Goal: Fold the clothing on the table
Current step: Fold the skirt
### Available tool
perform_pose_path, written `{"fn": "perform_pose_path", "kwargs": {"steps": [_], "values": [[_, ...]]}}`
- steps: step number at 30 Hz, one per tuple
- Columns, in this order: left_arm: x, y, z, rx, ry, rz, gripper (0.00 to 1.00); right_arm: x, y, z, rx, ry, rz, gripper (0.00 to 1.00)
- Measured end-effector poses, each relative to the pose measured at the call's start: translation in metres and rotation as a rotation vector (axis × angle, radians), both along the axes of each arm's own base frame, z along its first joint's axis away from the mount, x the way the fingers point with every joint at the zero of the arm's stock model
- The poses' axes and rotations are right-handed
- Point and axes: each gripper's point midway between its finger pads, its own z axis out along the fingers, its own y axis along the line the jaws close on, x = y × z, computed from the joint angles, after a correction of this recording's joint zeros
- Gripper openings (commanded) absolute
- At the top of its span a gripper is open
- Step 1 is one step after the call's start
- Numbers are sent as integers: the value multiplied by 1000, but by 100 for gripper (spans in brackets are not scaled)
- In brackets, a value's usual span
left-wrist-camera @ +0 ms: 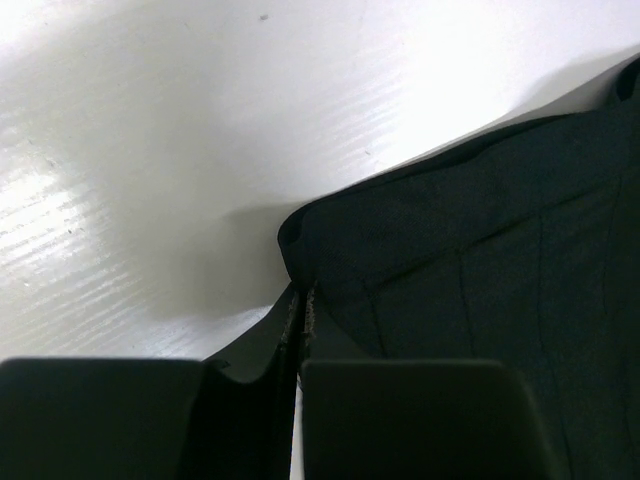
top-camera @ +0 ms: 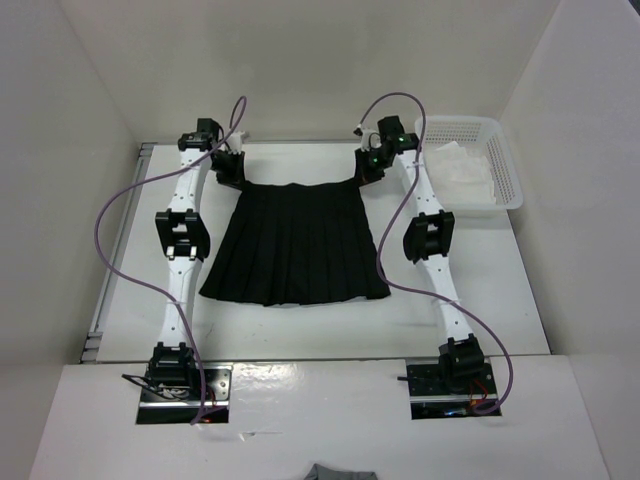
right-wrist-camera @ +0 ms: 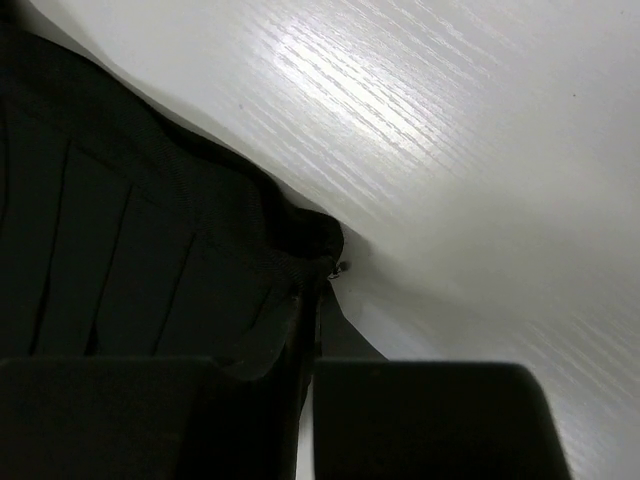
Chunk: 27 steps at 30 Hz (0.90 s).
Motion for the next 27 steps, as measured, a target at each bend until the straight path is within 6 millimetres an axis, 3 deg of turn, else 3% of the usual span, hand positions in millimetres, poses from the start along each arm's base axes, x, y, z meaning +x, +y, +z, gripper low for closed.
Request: {"fn": "perform_pose_path", "kwargs": {"steps": [3,6,14,17,21,27], "values": [[-5,-1,4,-6,11,-12,0,-1,0,15,-3,-16,-2,0],[-10,-2,19,-11,12,-15,0,1,1,44,4,-64,-2,0],[-10,-8,100,-19,-125,-30,0,8,0,133,1,-244,-26,0],[-14,-10,117,-31,-147,-43,0,5,2,143,2,-257,-18,0],[-27,-13,123,-41,-118,-64,0,-6,6,143,-9,-230,8,0],[-62,-19,146,-36,-62,-79,0,-36,10,162,-25,-178,34,0]]}}
